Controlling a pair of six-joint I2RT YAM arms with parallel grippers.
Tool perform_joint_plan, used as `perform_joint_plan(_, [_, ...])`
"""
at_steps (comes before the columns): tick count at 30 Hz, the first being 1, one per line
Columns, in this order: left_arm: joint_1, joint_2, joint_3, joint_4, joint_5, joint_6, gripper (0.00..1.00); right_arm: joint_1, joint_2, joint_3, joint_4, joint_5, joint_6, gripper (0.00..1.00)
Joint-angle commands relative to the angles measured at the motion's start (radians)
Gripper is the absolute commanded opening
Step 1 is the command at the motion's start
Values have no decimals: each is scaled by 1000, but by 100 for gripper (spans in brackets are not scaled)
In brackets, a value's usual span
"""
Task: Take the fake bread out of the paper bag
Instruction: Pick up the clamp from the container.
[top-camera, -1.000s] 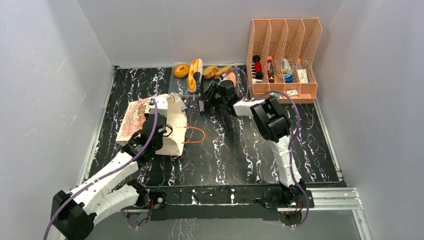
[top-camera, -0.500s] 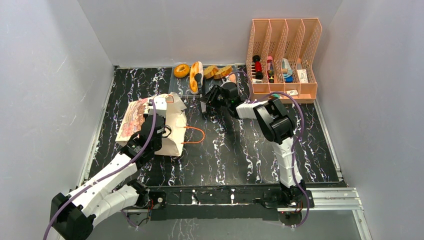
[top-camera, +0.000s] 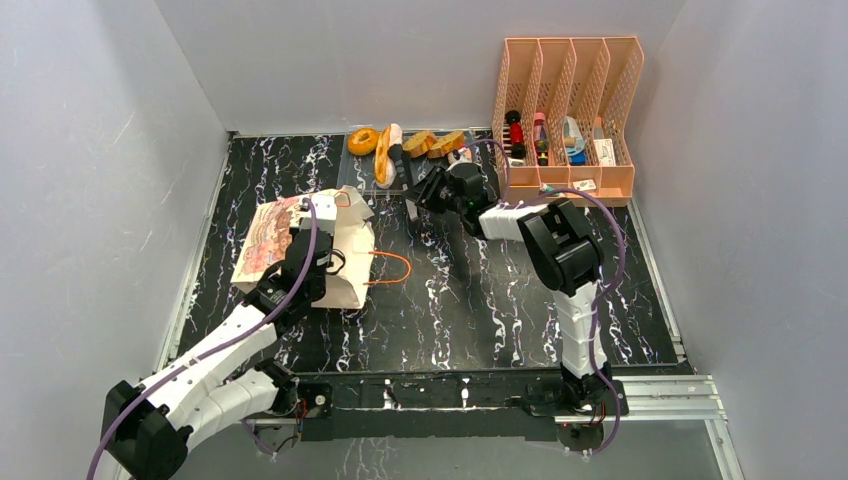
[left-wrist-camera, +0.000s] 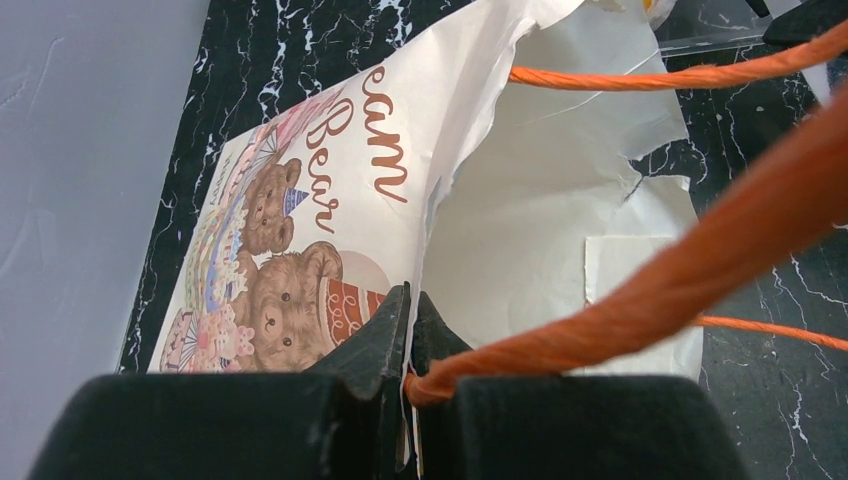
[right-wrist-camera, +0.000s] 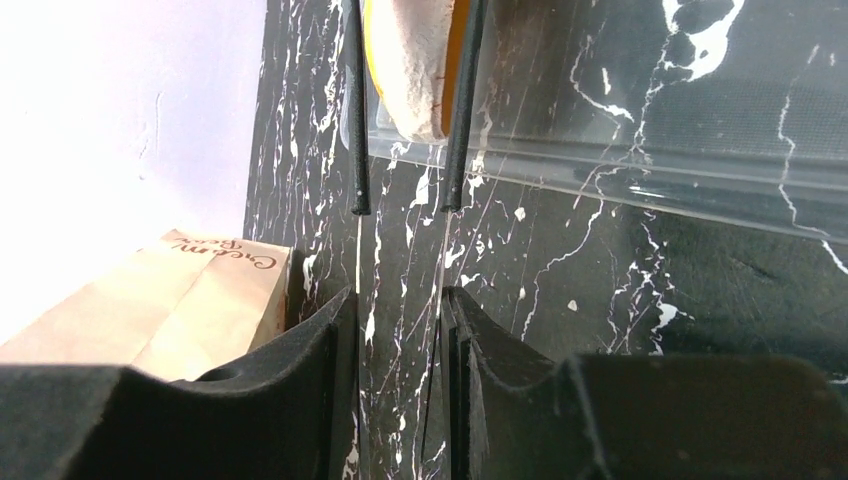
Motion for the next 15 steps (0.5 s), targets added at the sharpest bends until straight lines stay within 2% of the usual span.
perform_joint_plan(1, [-6, -4, 7, 22, 3, 2, 1, -7, -75, -31, 91, 22, -1, 31])
perform_joint_plan(15, [-7, 3, 7, 29, 28, 18, 1, -21, -199, -173, 106, 34, -49, 30])
